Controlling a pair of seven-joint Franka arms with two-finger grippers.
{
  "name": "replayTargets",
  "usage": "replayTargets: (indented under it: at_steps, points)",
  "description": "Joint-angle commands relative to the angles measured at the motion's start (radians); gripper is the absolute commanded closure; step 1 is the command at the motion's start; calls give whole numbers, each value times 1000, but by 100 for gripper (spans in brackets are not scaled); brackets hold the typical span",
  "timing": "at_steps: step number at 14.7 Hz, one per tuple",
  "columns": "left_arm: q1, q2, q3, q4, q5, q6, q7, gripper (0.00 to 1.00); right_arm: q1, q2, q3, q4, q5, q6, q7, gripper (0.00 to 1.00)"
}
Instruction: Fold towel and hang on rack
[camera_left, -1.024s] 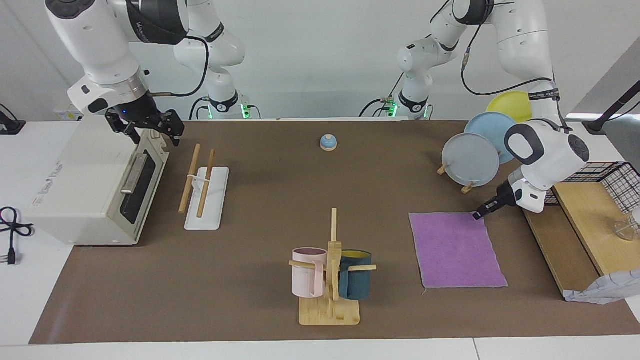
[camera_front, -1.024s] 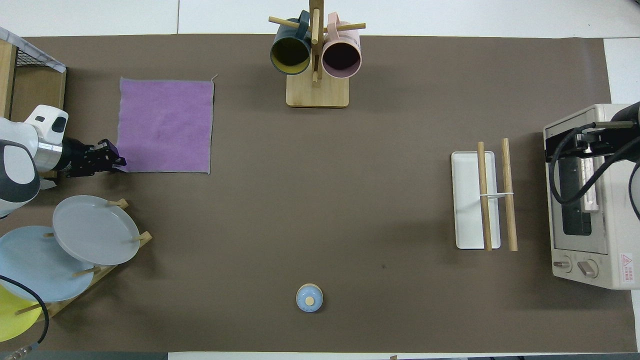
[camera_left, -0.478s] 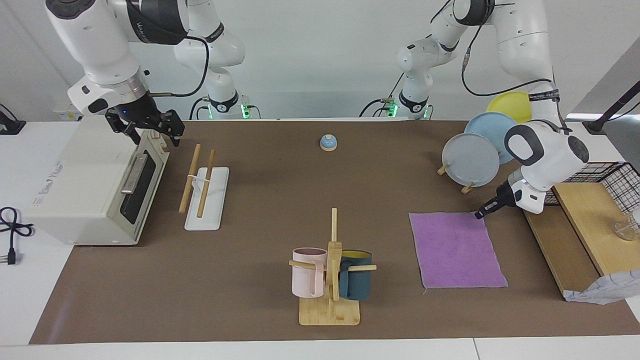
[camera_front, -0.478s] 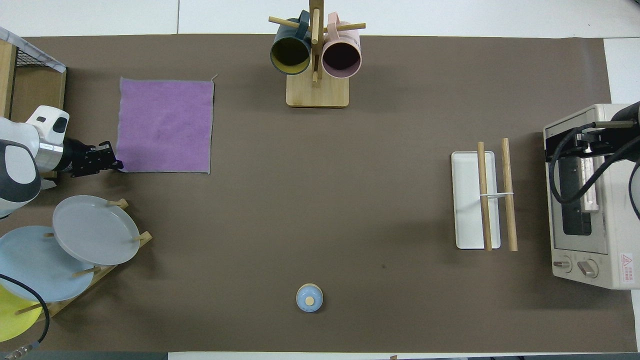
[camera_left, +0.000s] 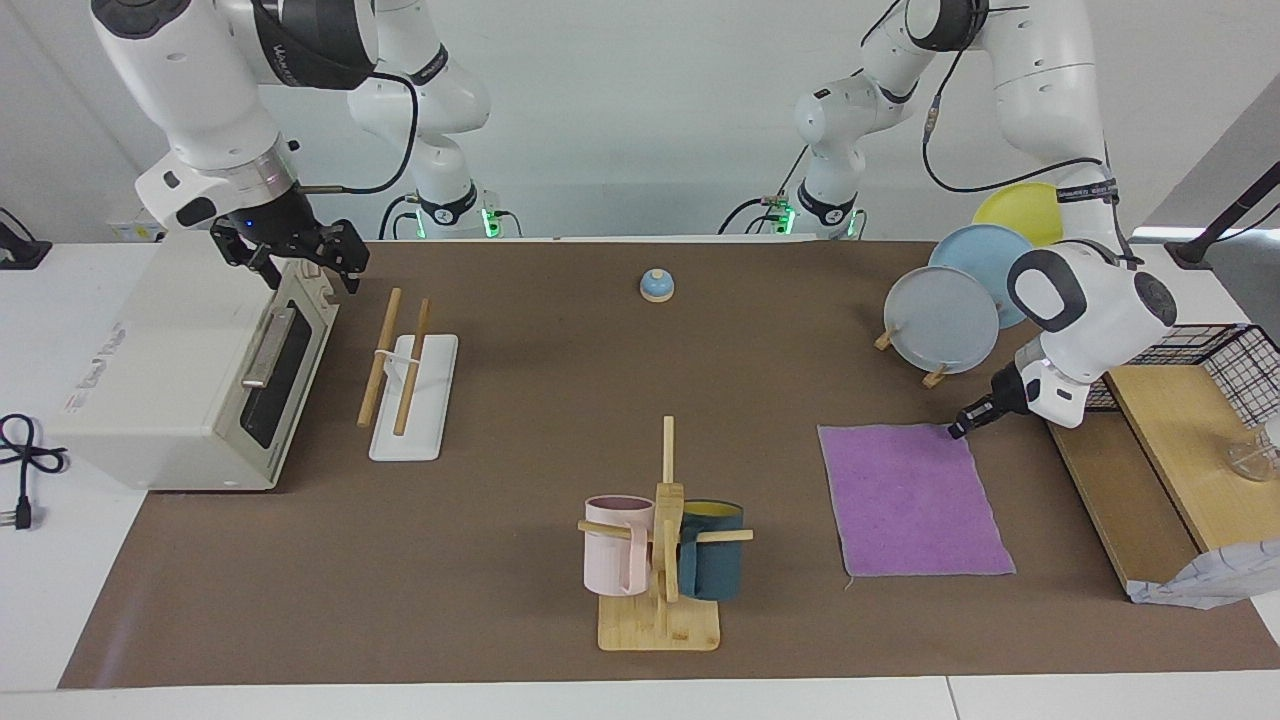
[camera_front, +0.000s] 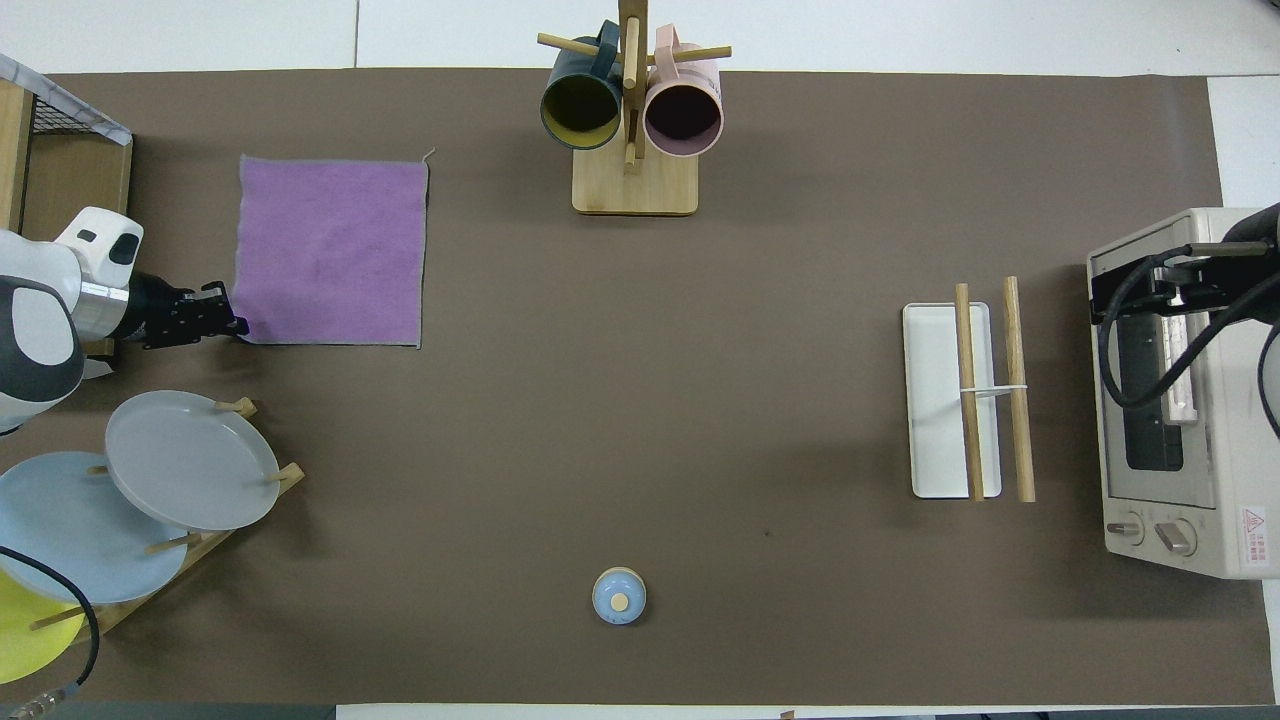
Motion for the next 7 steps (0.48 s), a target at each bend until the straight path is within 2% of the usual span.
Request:
replayTargets:
  at_steps: [1,3,4,5,7]
  points:
    - [-72,-18,-1,79,110,-101,18,100,-12,-6,3,-4,17,1,-20,0]
    - [-137,-37,-1,110,196,-156,20,100,-12,-6,3,-4,17,1,-20,0]
    - [-209,-48,1,109,281,-164,14,100,-12,-6,3,-4,17,1,-20,0]
    - [-286,-54,4,90,359,-156,-8,100,-12,-6,3,-4,17,1,-20,0]
    - [-377,-56,1,58,469,-149,-90,100,-12,-6,3,-4,17,1,-20,0]
